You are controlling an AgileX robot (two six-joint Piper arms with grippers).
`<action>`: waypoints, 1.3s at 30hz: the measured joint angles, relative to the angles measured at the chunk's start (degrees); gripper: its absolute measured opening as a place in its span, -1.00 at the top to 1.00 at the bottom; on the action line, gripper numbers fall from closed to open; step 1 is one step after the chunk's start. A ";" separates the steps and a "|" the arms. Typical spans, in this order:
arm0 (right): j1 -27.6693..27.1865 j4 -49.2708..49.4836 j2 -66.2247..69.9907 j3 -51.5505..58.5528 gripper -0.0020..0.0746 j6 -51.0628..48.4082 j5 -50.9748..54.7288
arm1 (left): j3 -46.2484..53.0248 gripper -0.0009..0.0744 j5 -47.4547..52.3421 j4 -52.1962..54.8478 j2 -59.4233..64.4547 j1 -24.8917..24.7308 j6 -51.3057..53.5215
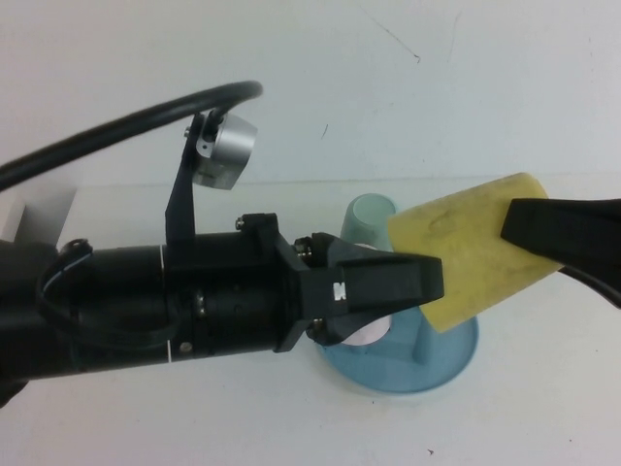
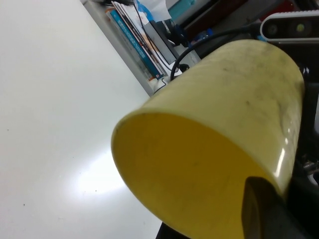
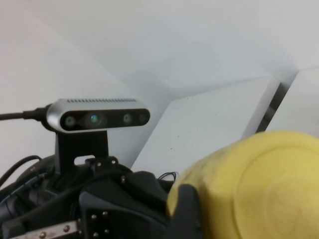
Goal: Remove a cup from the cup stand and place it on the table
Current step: Hand over the cup, then place the cup on the table
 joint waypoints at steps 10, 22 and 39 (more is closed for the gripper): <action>0.00 -0.20 0.00 0.00 -0.63 0.05 -1.39 | 0.00 0.92 1.90 0.00 0.00 -0.08 1.25; 0.00 -0.20 0.00 -0.04 -0.63 -1.61 -4.81 | 0.00 0.96 11.61 1.51 0.00 7.88 2.44; 0.00 -0.79 0.00 -0.30 0.67 -23.08 -1.68 | -17.95 0.96 16.17 47.64 0.00 13.83 -28.71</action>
